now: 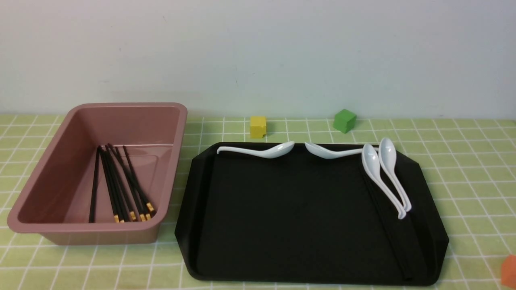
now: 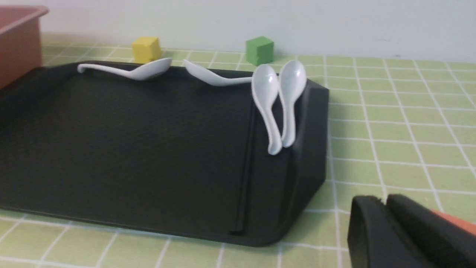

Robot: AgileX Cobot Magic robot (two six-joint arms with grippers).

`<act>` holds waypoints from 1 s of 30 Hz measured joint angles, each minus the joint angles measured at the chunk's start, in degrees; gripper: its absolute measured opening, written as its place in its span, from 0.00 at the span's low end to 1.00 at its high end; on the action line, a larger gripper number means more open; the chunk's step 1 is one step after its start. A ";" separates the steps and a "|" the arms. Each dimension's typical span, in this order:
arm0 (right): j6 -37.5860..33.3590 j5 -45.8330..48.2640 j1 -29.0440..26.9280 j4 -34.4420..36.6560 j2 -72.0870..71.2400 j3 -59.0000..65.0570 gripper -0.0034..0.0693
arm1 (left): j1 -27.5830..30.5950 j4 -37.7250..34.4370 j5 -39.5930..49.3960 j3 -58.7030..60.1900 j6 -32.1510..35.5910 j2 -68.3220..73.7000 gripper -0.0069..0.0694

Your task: On green tablecloth take chopsticks from black tray and put them in box.

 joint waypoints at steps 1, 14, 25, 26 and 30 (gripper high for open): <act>0.00 1.56 -1.34 0.00 -0.82 0.00 0.16 | 0.00 0.00 0.00 0.00 0.00 0.00 0.40; 0.00 6.70 -7.09 0.22 -1.37 -0.30 0.18 | 0.00 0.00 0.00 0.00 0.00 0.00 0.40; 0.00 6.75 -7.09 0.22 -1.37 -0.30 0.19 | 0.00 0.00 0.00 0.00 0.00 0.00 0.40; 0.00 6.75 -7.09 0.22 -1.37 -0.30 0.20 | 0.00 0.00 0.00 0.00 0.00 0.00 0.40; 0.00 6.75 -7.09 0.22 -1.37 -0.30 0.20 | 0.00 0.00 0.00 0.00 0.00 0.00 0.40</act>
